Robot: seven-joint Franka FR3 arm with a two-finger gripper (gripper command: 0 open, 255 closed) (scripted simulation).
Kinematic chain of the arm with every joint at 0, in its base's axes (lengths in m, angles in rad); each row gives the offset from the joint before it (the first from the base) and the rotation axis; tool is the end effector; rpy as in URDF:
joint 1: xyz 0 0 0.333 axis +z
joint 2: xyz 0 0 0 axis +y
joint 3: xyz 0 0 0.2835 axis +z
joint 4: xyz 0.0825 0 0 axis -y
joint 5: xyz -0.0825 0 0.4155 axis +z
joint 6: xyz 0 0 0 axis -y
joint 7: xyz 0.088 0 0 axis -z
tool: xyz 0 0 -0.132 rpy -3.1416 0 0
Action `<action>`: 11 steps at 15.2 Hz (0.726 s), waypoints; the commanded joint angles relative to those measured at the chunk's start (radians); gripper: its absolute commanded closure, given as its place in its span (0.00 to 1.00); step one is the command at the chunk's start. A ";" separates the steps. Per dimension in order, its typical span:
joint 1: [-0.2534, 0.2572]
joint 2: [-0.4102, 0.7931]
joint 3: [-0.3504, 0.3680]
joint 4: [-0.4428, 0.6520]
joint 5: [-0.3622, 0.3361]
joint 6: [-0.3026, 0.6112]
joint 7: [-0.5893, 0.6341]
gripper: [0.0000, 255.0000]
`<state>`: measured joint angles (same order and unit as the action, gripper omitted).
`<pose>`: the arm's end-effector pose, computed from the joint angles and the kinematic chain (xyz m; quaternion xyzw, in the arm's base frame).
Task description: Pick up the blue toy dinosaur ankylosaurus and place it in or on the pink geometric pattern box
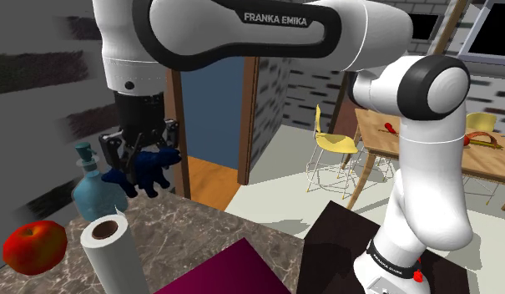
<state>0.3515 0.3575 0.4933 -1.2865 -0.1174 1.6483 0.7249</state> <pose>0.4969 0.4646 0.5129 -0.9983 -0.0480 0.0013 0.0331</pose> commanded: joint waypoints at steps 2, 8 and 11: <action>0.011 0.015 0.000 0.062 -0.007 -0.048 0.003 1.00; 0.040 0.056 0.000 0.207 -0.027 -0.153 0.009 1.00; 0.060 0.085 -0.001 0.292 -0.040 -0.209 0.012 1.00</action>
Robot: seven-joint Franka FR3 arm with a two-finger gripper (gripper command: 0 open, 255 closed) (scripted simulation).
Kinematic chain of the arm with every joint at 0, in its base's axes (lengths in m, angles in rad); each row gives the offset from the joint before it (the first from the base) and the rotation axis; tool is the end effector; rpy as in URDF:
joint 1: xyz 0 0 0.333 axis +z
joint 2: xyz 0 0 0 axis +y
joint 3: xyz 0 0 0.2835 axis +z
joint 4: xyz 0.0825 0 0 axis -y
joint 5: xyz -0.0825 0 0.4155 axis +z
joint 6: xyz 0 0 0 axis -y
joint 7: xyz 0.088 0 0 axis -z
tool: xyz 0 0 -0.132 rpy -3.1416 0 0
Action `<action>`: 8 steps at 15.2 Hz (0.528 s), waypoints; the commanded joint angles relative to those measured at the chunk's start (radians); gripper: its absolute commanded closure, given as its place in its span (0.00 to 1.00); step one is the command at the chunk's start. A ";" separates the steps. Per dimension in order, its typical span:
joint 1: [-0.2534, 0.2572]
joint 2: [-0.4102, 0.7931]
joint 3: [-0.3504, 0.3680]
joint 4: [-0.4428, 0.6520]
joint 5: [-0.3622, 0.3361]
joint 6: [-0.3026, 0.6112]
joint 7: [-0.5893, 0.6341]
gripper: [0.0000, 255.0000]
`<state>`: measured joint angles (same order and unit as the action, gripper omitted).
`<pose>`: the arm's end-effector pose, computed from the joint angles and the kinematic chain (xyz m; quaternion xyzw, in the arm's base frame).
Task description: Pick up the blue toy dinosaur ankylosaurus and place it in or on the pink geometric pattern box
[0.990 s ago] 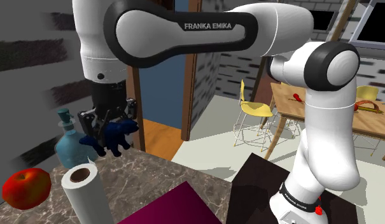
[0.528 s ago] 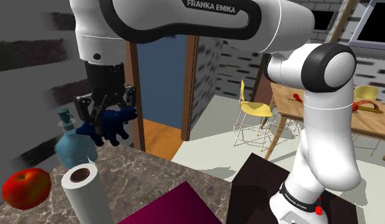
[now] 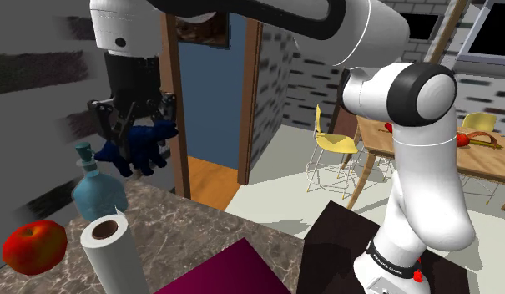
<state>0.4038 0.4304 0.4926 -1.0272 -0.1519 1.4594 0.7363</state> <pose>0.4945 0.4633 0.5770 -0.9983 -0.0481 0.0013 0.0330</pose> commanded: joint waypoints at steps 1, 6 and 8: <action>-0.002 -0.032 0.007 -0.034 0.011 0.004 0.013 1.00; -0.020 -0.211 0.041 -0.275 0.086 0.081 0.068 1.00; -0.017 -0.270 0.052 -0.346 0.113 0.100 0.090 1.00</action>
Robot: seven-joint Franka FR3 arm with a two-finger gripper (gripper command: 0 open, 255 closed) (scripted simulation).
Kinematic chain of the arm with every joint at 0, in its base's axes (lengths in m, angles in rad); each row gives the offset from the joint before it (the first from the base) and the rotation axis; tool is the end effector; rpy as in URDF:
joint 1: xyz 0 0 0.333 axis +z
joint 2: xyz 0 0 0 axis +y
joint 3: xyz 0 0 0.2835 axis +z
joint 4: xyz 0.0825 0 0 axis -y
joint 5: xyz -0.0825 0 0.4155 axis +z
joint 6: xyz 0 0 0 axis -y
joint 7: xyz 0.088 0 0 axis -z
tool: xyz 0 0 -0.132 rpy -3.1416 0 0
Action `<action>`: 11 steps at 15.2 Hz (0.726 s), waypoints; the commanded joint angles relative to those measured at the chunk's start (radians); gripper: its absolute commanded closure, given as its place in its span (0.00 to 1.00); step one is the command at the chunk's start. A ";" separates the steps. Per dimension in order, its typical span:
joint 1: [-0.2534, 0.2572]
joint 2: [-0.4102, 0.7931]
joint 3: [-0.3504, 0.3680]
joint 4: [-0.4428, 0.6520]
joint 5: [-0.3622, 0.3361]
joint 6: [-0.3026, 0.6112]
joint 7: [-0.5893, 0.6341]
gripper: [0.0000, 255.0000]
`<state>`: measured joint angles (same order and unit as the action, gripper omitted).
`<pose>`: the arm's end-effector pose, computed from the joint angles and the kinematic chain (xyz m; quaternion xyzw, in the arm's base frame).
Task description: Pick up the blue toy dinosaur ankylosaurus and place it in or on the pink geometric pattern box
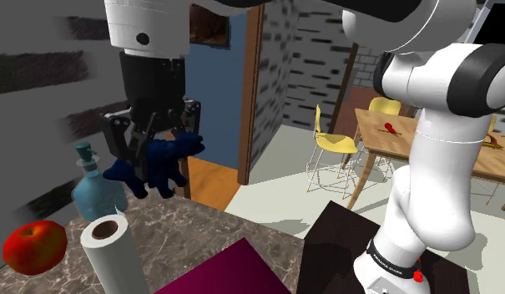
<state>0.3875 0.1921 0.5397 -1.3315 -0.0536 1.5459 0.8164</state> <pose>0.4079 0.4821 0.5828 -0.9983 -0.0488 0.0013 0.0331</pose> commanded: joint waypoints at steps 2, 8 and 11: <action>0.005 -0.086 0.017 -0.103 0.041 0.029 0.032 1.00; 0.038 -0.225 0.054 -0.241 0.111 0.053 0.107 1.00; 0.061 -0.281 0.076 -0.289 0.142 0.057 0.151 1.00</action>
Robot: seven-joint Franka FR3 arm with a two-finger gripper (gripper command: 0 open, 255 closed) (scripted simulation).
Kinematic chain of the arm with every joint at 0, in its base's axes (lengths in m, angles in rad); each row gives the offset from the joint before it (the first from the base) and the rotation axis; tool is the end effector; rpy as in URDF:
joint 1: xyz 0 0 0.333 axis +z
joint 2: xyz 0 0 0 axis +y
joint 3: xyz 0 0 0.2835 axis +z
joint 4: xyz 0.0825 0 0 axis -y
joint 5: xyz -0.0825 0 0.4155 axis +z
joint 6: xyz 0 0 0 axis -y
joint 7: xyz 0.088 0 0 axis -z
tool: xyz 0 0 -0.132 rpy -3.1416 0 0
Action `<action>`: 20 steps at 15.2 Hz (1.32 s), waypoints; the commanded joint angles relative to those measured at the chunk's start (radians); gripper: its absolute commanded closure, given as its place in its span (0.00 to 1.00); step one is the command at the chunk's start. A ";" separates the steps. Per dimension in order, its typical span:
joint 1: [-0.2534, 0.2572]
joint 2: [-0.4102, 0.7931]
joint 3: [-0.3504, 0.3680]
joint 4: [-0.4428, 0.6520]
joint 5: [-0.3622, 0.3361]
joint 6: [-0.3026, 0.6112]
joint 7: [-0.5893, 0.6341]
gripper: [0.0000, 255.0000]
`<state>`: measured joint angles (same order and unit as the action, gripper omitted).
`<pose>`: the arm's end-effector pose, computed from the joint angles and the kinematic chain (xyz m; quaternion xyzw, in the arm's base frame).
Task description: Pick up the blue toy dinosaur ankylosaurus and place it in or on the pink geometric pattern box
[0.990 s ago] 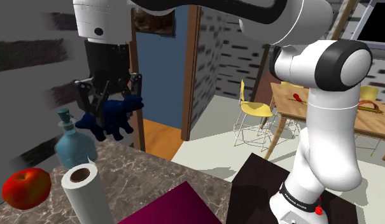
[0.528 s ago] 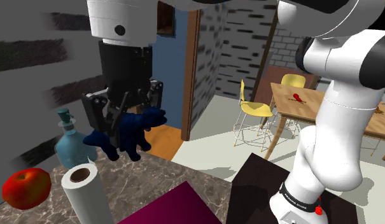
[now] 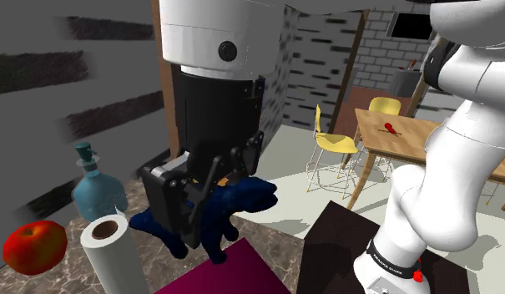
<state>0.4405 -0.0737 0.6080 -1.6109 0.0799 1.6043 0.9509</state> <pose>0.2688 0.5075 0.5846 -0.9983 -0.0484 0.0013 0.0329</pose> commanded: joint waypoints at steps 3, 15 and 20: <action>0.032 -0.063 0.033 -0.045 0.036 -0.001 0.064 1.00; 0.055 -0.124 0.049 -0.228 0.075 0.133 0.077 1.00; 0.058 -0.131 0.052 -0.301 0.081 0.200 0.071 1.00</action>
<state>0.4996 -0.2073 0.6598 -1.8952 0.1631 1.7912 1.0220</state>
